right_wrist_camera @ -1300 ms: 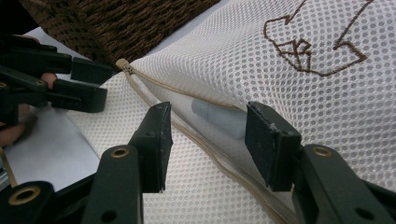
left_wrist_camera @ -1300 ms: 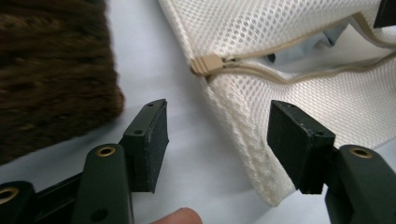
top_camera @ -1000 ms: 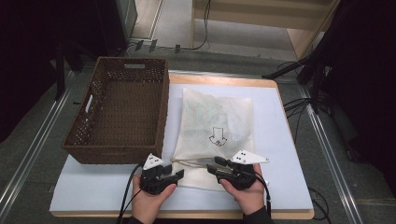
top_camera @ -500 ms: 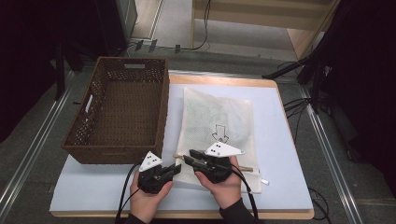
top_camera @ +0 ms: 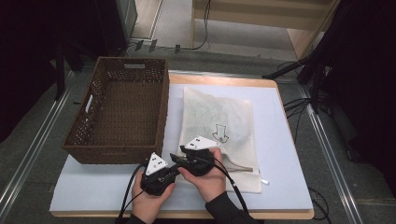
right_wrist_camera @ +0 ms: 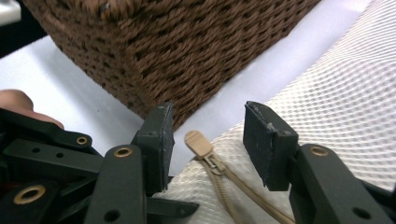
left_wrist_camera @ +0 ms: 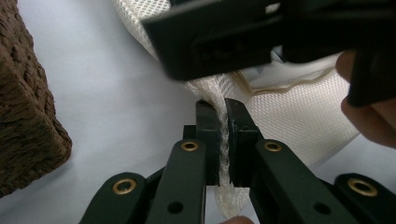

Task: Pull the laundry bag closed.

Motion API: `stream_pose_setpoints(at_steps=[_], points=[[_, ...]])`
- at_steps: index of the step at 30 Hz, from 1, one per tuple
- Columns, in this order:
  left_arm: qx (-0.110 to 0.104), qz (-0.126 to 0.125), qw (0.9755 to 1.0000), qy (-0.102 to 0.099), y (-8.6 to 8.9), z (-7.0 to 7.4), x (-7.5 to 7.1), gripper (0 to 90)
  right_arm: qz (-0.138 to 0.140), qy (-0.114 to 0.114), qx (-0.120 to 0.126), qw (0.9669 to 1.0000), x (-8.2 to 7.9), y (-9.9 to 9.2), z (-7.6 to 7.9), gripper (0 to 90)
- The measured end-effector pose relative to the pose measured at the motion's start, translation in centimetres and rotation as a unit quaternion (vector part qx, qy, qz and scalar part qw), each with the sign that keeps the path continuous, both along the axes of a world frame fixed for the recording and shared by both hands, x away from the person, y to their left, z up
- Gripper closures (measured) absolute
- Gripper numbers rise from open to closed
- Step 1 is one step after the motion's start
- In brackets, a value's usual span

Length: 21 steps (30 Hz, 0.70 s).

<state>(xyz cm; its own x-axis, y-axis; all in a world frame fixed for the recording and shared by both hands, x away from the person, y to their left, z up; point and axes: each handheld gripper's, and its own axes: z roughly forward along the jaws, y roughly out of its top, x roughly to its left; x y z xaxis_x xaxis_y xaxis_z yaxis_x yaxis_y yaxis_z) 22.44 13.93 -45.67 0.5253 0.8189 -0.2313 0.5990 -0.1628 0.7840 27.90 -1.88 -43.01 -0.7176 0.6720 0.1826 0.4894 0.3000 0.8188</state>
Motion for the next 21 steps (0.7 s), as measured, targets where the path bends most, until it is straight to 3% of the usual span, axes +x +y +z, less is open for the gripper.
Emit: stream_pose_setpoints(at_steps=[4, 8, 10, 13, 21], points=[[0.005, 0.000, 1.0000, 0.000, 0.0, -0.1, 0.0, 85.6, 0.005, -0.006, -0.023, 0.9997, -0.3, 0.6, -0.3, 57.8], [0.004, -0.005, 1.0000, 0.001, 0.0, -0.1, 0.0, 85.5, 0.007, -0.013, -0.039, 0.9991, -0.4, 0.5, -0.3, 71.4], [0.004, -0.006, 1.0000, 0.001, -0.1, -0.1, 0.0, 85.5, 0.013, -0.008, -0.027, 0.9995, -0.3, -0.1, -0.2, 79.1], [0.001, -0.007, 1.0000, 0.002, 0.0, -0.2, 0.1, 85.4, 0.016, -0.001, -0.002, 0.9999, -0.3, -1.1, 0.2, 81.3], [-0.005, 0.000, 1.0000, 0.002, 0.2, -0.2, 0.1, 85.1, 0.016, 0.007, 0.034, 0.9993, -0.7, -2.9, 0.1, 81.9]])
